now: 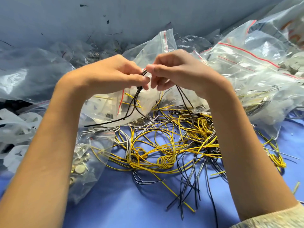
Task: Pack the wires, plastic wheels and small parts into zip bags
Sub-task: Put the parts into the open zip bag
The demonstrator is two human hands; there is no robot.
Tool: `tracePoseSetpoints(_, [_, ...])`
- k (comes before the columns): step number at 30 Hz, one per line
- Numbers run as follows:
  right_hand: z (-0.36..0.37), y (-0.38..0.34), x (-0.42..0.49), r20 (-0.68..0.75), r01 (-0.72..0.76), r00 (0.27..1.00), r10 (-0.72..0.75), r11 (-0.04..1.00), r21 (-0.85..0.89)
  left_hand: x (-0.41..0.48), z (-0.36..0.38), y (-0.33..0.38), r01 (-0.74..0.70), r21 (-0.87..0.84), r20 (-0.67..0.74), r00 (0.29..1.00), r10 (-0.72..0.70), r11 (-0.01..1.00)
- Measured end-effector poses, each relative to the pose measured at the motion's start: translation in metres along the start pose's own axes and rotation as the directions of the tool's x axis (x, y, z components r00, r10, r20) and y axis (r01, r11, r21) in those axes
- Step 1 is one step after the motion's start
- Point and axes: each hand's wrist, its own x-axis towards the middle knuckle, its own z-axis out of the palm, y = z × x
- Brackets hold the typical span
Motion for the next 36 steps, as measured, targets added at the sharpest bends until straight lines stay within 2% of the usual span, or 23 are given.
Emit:
tracePoseSetpoints(3, [0.005, -0.006, 0.000, 0.043, -0.039, 0.998, 0.036, 0.996, 0.080, 0.000, 0.001, -0.001, 0.026, 0.029, -0.028, 0.999, -0.025, 0.999])
tracePoseSetpoints(7, [0.009, -0.009, 0.000, 0.020, -0.048, 0.999, 0.045, 0.984, 0.169, -0.002, -0.002, -0.001, 0.055, 0.023, -0.066, 0.996, -0.054, 0.998])
tracePoseSetpoints(10, [0.009, -0.009, 0.000, 0.021, -0.062, 0.998, 0.059, 0.964, 0.258, -0.003, -0.005, -0.004, 0.093, 0.073, -0.039, 0.995, -0.091, 0.993])
tracePoseSetpoints(14, [0.011, -0.008, 0.002, 0.018, -0.080, 0.997, 0.078, 0.941, 0.329, -0.003, -0.004, -0.002, 0.131, 0.146, -0.076, 0.990, -0.121, 0.981])
tracePoseSetpoints(19, [0.015, -0.007, 0.006, 0.052, -0.069, 0.997, 0.057, 0.956, 0.286, 0.006, 0.007, -0.003, 0.217, 0.193, -0.180, 0.967, -0.183, 0.957])
tracePoseSetpoints(22, [0.017, -0.008, 0.003, 0.114, -0.028, 0.994, 0.000, 0.971, 0.237, 0.009, 0.008, -0.004, 0.200, 0.194, -0.217, 0.963, -0.157, 0.960])
tracePoseSetpoints(26, [0.019, -0.012, 0.002, 0.164, 0.010, 0.985, -0.055, 0.965, 0.263, 0.006, 0.005, -0.005, 0.148, 0.177, -0.275, 0.957, -0.096, 0.973])
tracePoseSetpoints(30, [0.019, -0.012, 0.004, 0.142, 0.039, 0.987, -0.077, 0.966, 0.255, 0.005, 0.001, -0.008, 0.130, 0.198, -0.291, 0.954, -0.069, 0.972])
tracePoseSetpoints(33, [0.017, -0.011, 0.004, 0.082, 0.062, 0.994, -0.074, 0.989, 0.135, 0.004, -0.003, -0.010, 0.117, 0.160, -0.269, 0.961, -0.071, 0.980])
tracePoseSetpoints(36, [0.015, -0.013, 0.001, -0.008, 0.072, 0.997, -0.071, 0.997, 0.035, 0.001, -0.004, -0.013, 0.134, 0.194, -0.286, 0.955, -0.075, 0.972])
